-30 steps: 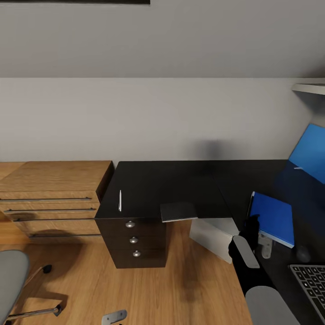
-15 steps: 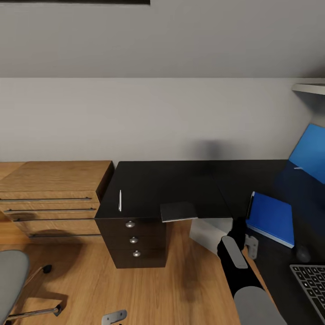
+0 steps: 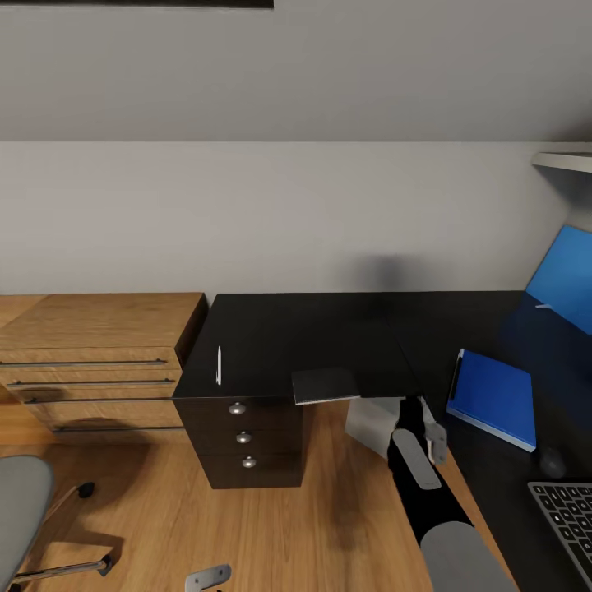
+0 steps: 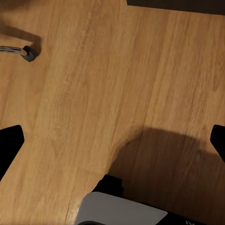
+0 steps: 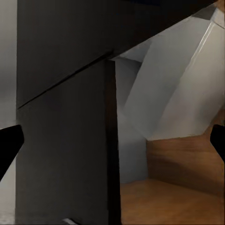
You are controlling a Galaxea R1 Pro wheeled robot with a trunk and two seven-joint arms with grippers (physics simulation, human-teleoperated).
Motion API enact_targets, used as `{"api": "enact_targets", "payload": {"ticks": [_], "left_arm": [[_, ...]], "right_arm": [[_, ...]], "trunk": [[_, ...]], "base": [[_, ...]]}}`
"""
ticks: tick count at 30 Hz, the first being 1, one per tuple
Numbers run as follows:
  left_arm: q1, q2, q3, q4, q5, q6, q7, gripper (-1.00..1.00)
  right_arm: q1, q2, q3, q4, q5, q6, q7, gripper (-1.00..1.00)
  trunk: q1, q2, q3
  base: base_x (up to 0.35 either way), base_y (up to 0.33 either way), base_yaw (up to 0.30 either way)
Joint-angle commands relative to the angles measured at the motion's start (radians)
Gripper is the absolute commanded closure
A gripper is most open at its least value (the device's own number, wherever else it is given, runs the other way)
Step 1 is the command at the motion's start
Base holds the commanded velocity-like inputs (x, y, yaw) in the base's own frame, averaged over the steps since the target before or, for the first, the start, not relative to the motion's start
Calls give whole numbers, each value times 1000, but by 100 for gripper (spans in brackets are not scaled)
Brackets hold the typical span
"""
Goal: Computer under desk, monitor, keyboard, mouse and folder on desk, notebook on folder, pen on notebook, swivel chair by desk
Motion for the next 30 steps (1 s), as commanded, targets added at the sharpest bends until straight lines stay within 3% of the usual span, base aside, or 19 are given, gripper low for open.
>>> {"api": "enact_targets", "payload": {"ticks": [1, 4, 6, 10, 14, 22, 23, 30], "left_arm": [[-1, 2, -7, -2, 6, 2, 8, -100], [-1, 2, -7, -2, 6, 2, 8, -100], [-1, 3, -7, -2, 7, 2, 8, -100], [-1, 3, -6, -2, 6, 2, 8, -100], [-1, 3, -5, -2, 6, 2, 8, -100], [-1, 3, -5, -2, 2, 2, 8, -100], [-1, 3, -6, -2, 1, 2, 8, -100], [-1, 3, -7, -2, 4, 2, 8, -100]], "right_arm": [[-1, 0, 5, -1, -6, 22, -2, -100], [-1, -3, 31, -1, -4, 128, -2, -100], [0, -6, 41, -2, -3, 236, 1, -100], [1, -6, 47, -3, -5, 325, 10, -100], [7, 0, 55, -2, -7, 342, 30, -100], [56, -3, 62, 1, -3, 344, 152, -100], [63, -3, 63, 9, -1, 345, 197, -100], [73, -2, 63, 31, -2, 352, 245, -100]], "trunk": [[0, -1, -1], [0, -1, -1], [0, -1, -1], [0, -1, -1], [0, -1, -1], [0, -1, -1], [0, -1, -1], [0, -1, -1]], "base": [[0, 0, 0], [0, 0, 0], [0, 0, 0], [0, 0, 0], [0, 0, 0], [0, 0, 0], [0, 0, 0], [0, 0, 0]]}}
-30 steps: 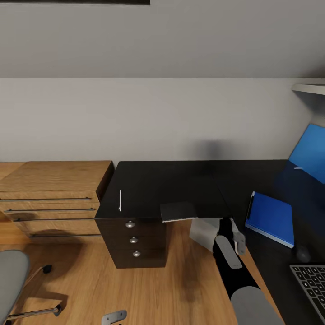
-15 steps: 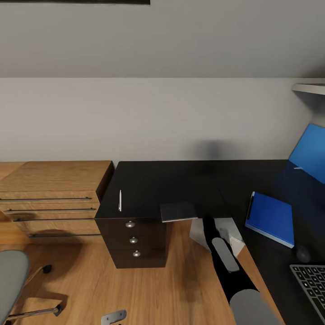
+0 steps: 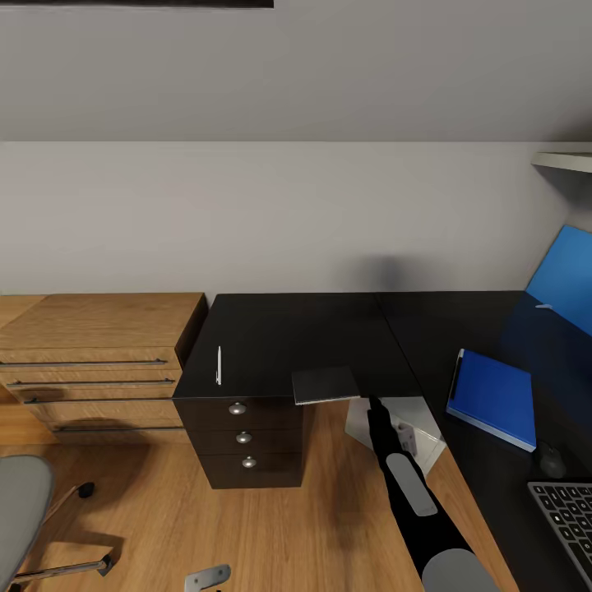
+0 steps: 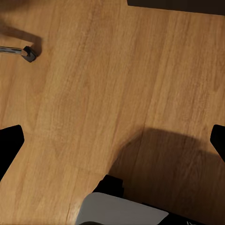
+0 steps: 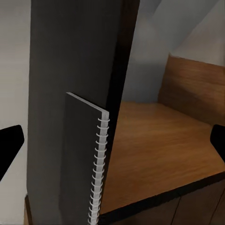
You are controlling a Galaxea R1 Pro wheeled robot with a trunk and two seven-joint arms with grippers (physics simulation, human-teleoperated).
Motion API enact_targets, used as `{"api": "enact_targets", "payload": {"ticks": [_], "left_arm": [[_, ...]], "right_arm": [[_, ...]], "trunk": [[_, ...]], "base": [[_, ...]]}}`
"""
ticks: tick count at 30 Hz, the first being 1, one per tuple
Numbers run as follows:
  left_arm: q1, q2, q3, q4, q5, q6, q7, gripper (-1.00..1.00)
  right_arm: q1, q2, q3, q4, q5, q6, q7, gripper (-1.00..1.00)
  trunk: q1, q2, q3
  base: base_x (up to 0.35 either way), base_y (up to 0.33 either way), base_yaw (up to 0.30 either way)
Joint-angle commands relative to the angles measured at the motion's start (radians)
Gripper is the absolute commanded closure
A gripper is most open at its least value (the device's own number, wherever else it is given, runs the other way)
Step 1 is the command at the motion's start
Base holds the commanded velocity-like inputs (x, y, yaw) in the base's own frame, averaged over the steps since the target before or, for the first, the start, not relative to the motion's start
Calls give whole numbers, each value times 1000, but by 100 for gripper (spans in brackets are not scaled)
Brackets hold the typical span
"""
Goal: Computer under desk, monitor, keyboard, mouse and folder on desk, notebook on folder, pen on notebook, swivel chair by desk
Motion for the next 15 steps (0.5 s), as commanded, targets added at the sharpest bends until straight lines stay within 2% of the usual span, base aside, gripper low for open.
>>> {"api": "enact_targets", "payload": {"ticks": [1, 8, 15], "left_arm": [[-1, 2, -7, -2, 6, 1, 8, -100], [-1, 2, -5, -2, 7, 1, 8, -100], [-1, 3, -5, -2, 10, 1, 8, -100]], "right_arm": [[0, 1, 0, -1, -9, -3, -2, -100], [0, 2, 0, 18, -9, -3, 9, -100], [0, 4, 1, 27, -9, -3, 12, -100]], "trunk": [[0, -1, -1], [0, -1, -1], [0, -1, -1]], "base": [[0, 0, 0], [-80, 145, 21], [-187, 262, 201]]}}
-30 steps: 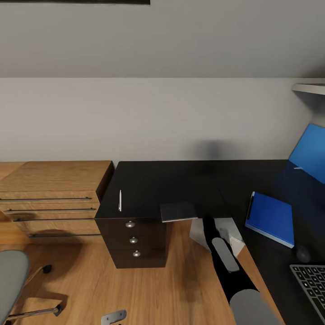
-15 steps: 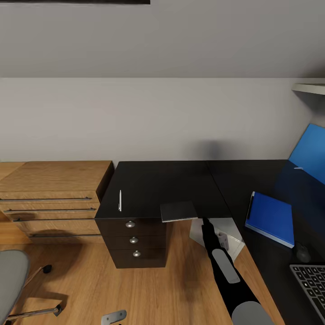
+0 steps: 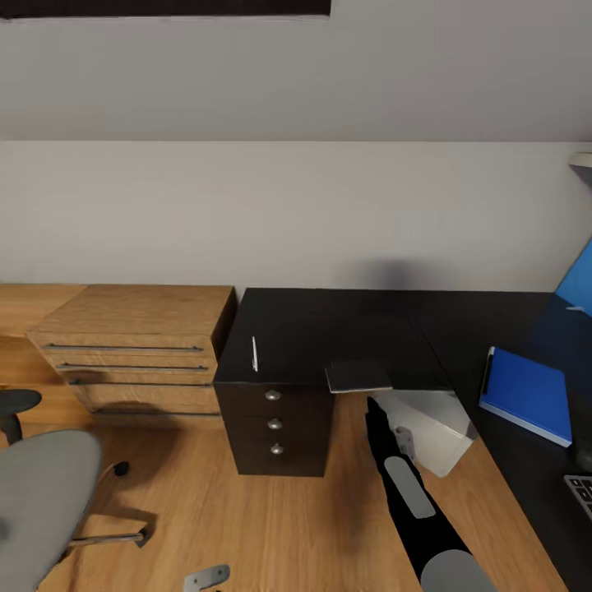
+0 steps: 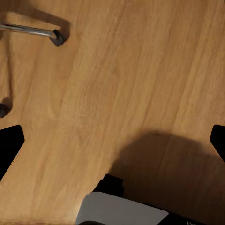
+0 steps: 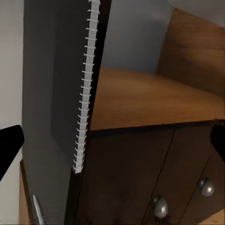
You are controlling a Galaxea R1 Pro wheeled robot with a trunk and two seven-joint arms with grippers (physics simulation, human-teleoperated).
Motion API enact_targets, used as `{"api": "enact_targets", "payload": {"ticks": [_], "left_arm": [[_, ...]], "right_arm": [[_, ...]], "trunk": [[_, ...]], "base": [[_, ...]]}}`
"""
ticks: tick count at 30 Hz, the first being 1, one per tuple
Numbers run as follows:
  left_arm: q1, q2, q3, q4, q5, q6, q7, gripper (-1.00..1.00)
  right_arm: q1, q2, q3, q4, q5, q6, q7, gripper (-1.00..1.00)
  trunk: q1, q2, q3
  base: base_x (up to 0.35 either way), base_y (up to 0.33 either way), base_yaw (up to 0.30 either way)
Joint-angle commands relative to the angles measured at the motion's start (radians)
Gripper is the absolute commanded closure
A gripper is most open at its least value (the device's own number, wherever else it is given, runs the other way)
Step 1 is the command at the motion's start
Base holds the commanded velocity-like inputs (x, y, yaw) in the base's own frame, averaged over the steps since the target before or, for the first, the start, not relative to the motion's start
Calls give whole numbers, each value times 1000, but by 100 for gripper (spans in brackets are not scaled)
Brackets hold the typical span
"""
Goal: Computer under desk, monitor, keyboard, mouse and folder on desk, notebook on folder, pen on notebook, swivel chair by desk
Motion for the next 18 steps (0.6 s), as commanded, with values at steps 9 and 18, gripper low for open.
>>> {"api": "enact_targets", "payload": {"ticks": [9, 18], "left_arm": [[-1, 2, -6, -1, 7, 1, 8, -100], [-1, 0, -1, -10, 9, 3, 9, -100]], "right_arm": [[0, 0, -1, 0, -11, -3, -2, -100], [15, -12, 30, -1, -7, 30, 93, -100]], "trunk": [[0, -1, -1], [26, -50, -23]], "base": [[-142, 168, 94], [-4, 4, 2]]}}
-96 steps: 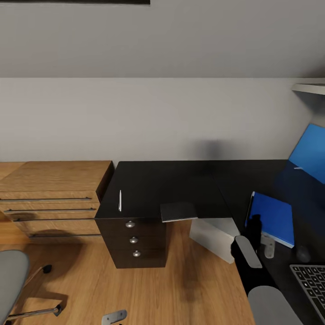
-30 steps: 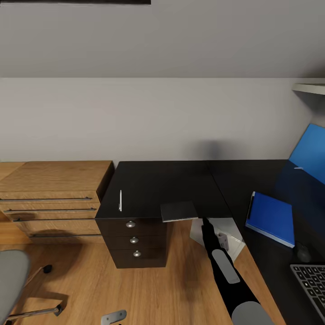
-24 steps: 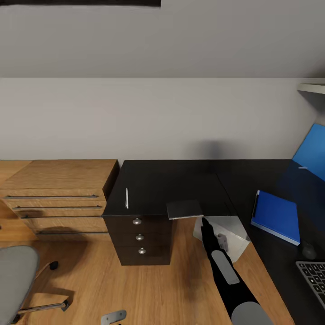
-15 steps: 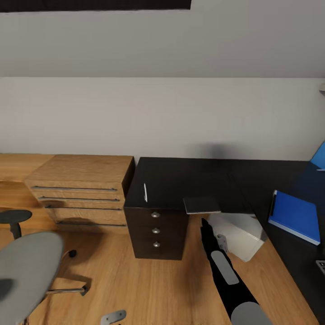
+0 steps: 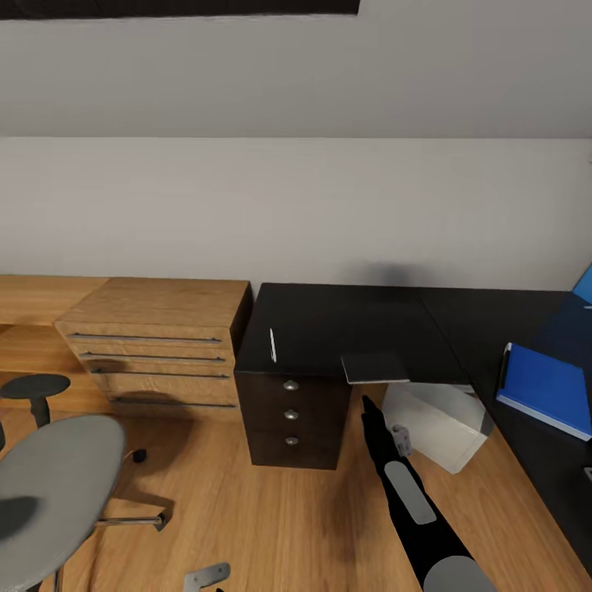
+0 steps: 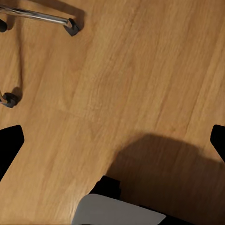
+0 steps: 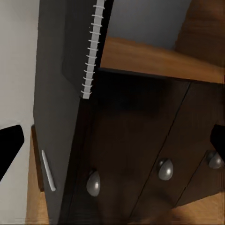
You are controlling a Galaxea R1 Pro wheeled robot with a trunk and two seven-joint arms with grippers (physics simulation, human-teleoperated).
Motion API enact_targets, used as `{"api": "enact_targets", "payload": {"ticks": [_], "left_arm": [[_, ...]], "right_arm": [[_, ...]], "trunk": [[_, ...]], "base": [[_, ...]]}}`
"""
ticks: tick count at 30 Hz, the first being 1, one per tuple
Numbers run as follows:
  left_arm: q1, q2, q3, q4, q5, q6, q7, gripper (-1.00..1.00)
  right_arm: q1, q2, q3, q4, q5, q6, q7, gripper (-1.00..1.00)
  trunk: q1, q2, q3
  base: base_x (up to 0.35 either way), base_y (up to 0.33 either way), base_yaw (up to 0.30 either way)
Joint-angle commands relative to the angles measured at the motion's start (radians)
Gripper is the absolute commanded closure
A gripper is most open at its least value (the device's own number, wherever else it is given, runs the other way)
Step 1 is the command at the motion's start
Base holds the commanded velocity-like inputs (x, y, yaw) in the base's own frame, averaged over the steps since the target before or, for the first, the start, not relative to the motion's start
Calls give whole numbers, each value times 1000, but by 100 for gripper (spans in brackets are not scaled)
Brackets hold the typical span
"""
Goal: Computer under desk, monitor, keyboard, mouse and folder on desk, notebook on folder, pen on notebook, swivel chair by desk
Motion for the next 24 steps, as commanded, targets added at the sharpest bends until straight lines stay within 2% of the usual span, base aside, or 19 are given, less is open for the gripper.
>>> {"api": "enact_targets", "payload": {"ticks": [1, 4, 8, 14, 24], "left_arm": [[-1, 1, -7, 0, 6, 2, 8, -100], [-1, 1, -8, 2, 7, 3, 8, -100], [-1, 1, -8, 2, 8, 3, 8, -100], [-1, 1, -8, 2, 8, 3, 8, -100], [-1, 3, -8, 2, 4, 0, 6, -100]], "right_arm": [[1, 0, 1, 0, -10, 24, 3, -100], [3, -1, 0, -1, -9, 93, 5, -100], [4, -3, -3, -2, -11, 132, 11, -100], [4, -24, -5, -2, -17, 142, 17, -100], [4, -28, -4, -3, -18, 143, 21, -100]], "trunk": [[4, -8, -4], [15, -29, -14], [31, -57, -26], [54, -99, -45], [54, -99, -45]], "base": [[0, 0, 0], [0, 0, 0], [0, 0, 0], [0, 0, 0], [37, 0, 0]]}}
